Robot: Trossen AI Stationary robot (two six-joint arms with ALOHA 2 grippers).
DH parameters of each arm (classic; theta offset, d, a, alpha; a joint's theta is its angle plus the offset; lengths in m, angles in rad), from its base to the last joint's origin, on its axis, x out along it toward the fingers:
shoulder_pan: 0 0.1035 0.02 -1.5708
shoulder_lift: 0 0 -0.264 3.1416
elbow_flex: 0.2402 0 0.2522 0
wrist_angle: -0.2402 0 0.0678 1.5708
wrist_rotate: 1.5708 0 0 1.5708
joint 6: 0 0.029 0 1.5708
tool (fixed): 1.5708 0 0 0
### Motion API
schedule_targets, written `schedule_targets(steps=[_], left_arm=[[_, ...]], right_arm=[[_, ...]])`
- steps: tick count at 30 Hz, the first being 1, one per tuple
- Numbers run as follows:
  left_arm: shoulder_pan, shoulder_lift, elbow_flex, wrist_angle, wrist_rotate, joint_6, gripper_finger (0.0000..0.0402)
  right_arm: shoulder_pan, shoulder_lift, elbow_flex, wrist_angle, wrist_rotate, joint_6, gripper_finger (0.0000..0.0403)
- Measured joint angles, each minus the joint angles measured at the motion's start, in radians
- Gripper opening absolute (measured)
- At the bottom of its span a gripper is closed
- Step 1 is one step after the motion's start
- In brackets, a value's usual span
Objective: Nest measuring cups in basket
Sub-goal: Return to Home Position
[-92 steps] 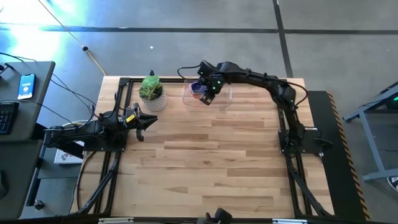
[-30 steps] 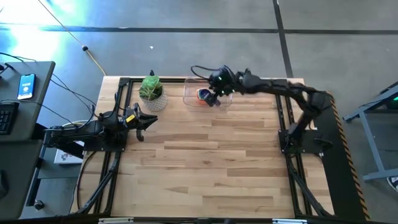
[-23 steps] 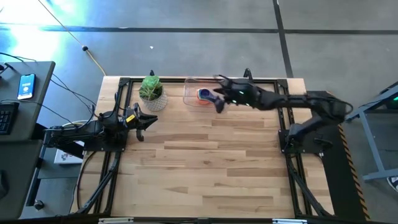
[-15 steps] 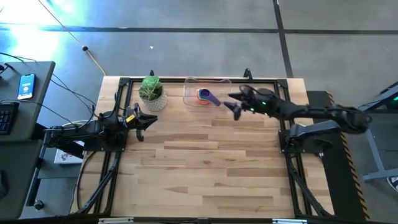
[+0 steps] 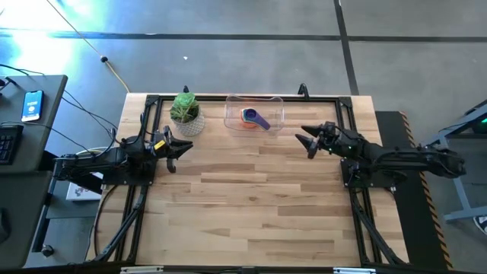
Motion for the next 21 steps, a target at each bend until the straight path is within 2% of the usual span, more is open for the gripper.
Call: schedule_targets(steps=[6,12,21], left_arm=[[0.000,0.000,0.000,0.000,0.000,0.000,0.0044],[0.000,0.000,0.000,0.000,0.000,0.000,0.0044],[0.000,0.000,0.000,0.000,0.000,0.000,0.0044]], right_arm=[[0.006,-0.100,-0.083,0.006,0.022,0.072,0.0263],[0.006,-0.177,-0.138,0.013,0.025,0.051,0.0263],[0.006,-0.274,-0.138,-0.158,0.023,-0.008,0.0263]])
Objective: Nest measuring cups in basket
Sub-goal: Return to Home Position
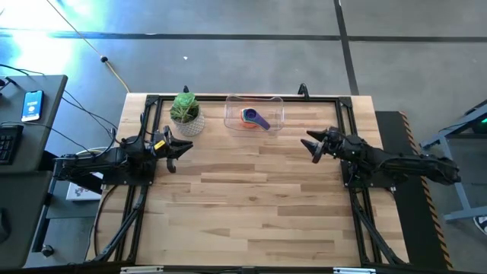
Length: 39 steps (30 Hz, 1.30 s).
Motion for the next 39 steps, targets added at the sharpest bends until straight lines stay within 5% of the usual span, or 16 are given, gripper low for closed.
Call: schedule_targets(steps=[12,39], left_arm=[[0.000,0.000,0.000,0.000,0.000,0.000,0.0044],[0.000,0.000,0.000,0.000,0.000,0.000,0.0044]], right_arm=[[-0.005,-0.008,0.000,-0.082,0.063,0.071,0.0263],[-0.005,-0.007,-0.001,-0.084,0.026,0.080,0.0263]])
